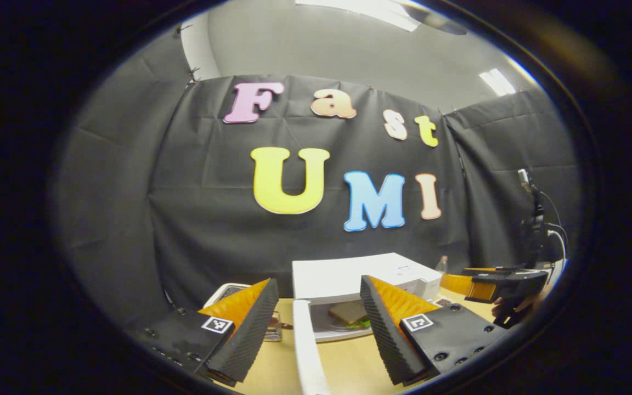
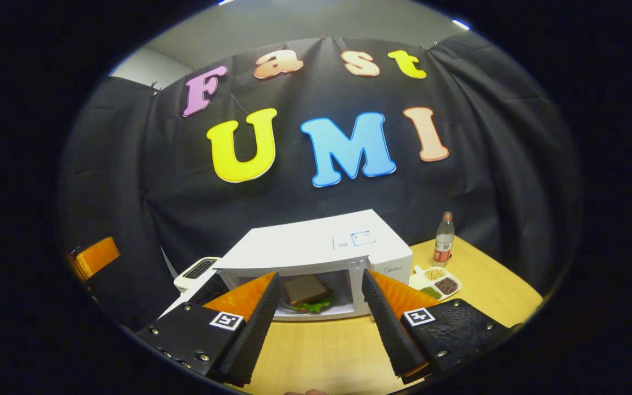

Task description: Open the microwave oven with the left hand, put the food in, and close the microwave oven.

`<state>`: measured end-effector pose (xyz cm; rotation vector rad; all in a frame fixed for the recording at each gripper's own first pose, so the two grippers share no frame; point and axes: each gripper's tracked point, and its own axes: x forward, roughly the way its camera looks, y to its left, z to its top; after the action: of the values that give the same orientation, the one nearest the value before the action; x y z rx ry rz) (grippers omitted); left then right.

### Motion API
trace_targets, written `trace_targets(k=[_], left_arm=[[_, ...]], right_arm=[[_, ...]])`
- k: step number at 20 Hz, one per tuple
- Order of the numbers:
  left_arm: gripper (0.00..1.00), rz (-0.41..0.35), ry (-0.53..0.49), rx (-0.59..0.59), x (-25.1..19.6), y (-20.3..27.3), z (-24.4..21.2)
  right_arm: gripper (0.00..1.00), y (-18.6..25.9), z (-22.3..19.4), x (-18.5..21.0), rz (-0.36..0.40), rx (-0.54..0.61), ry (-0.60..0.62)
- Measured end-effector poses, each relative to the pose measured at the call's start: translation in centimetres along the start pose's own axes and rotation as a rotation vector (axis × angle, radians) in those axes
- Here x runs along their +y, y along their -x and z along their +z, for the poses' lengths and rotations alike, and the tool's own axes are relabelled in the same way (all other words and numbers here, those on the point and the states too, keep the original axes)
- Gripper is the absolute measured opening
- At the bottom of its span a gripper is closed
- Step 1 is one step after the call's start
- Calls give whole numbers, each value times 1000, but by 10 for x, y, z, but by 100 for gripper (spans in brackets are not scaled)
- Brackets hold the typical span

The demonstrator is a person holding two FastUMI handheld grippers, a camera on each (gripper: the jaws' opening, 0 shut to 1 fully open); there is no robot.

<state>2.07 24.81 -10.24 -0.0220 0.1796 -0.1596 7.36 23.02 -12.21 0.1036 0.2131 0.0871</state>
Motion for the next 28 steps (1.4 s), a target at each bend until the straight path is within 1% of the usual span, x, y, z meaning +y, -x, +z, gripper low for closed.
trace_targets(k=[2,4,6,8,9,11,16,17,19,21,22,23,25,26,27,28], left_arm=[[96,-31,-10,-17,-22,-4,9],[96,-44,-19,-32,-39,-4,17],[96,-44,-34,-45,-51,-2,28],[96,-23,-47,-81,-56,0,45],[97,-21,-52,-96,-61,2,52],[97,-29,-56,-103,-70,8,54],[99,-43,-43,-72,-72,17,48],[96,-44,-35,-61,-69,18,46],[92,-21,-18,-19,-56,22,36],[41,79,-24,-6,-22,28,34],[15,99,-15,-1,-12,29,32],[11,89,6,6,-8,35,29],[10,80,35,32,1,45,16],[7,97,46,55,15,52,5],[7,121,69,71,29,57,-5],[7,121,102,84,37,61,-17]], right_arm=[[91,19,21,-7,-6,-50,13],[90,33,40,-17,-17,-106,56],[90,43,62,-19,-9,-162,104],[90,50,75,-18,8,-191,137],[90,55,79,-17,21,-199,138],[91,62,86,-21,17,-215,136],[90,73,101,-20,20,-264,140],[90,74,103,-21,18,-267,144],[90,78,100,-22,22,-255,139],[90,76,97,-21,25,-241,133],[90,76,95,-22,23,-238,132],[90,76,95,-23,18,-237,130],[90,76,94,-27,9,-237,127],[90,76,97,-29,4,-238,126],[90,74,94,-31,-3,-238,125],[90,73,97,-32,-8,-236,124]])
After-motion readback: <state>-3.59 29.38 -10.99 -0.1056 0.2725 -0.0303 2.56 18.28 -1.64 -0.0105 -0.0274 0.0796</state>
